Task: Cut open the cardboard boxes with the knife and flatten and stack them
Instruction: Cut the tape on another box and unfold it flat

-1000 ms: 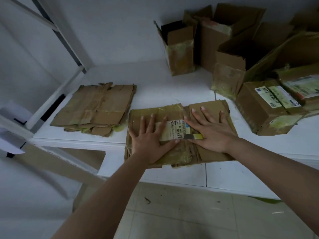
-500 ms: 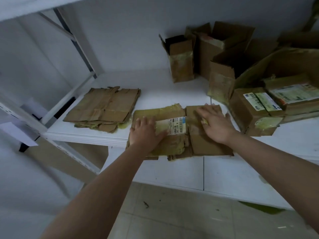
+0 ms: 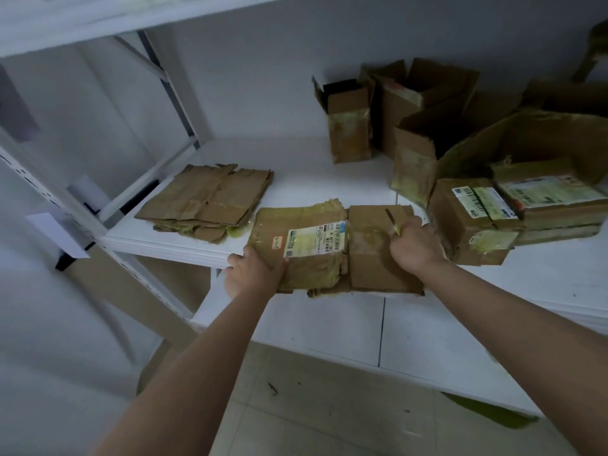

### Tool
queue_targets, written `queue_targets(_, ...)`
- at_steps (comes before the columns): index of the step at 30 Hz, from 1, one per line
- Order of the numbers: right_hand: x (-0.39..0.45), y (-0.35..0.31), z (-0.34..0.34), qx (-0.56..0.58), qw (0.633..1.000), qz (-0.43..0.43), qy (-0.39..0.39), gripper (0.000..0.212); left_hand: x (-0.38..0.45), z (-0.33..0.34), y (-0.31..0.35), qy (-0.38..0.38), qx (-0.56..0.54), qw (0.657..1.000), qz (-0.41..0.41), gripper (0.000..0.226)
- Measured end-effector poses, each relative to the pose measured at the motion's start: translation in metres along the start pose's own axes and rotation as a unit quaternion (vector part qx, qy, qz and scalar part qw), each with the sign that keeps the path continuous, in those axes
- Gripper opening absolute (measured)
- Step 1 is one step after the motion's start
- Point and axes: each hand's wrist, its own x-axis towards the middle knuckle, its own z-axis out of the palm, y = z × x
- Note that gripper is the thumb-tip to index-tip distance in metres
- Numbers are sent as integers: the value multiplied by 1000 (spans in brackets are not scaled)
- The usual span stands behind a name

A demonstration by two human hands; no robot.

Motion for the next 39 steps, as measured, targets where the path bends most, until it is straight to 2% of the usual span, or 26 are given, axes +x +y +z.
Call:
queue_targets(3,-2,-6,-10,69,998,15,0,44,-7,-6,3,36,20,999,13,84)
queue_targets(8,-6,-15,-15,16,1000,17,-5,43,-15,-25,10,99,31,992,66,85)
queue_targets(14,-5,-42,-25,11,997,-32,72,37,-1,-58,8,169,23,981,97,82)
queue_targets(18,-2,-80,-19,33,990,-82,114,34,26,-83,-14,203,-1,975,95,84)
queue_targets(23,7,-145,-17,79,974,-137,162,47,81,-128,-40,264,-53,956,112,83)
queue_targets(28,22,-214,20,115,969,-133,176,51,146,-165,-75,306,-21,941,144,81)
queue_targets(33,31,-271,61,120,967,-140,177,53,208,-191,-115,304,0,940,156,79)
queue_targets(39,42,-296,115,125,980,-82,134,50,256,-173,-152,237,11,957,166,77)
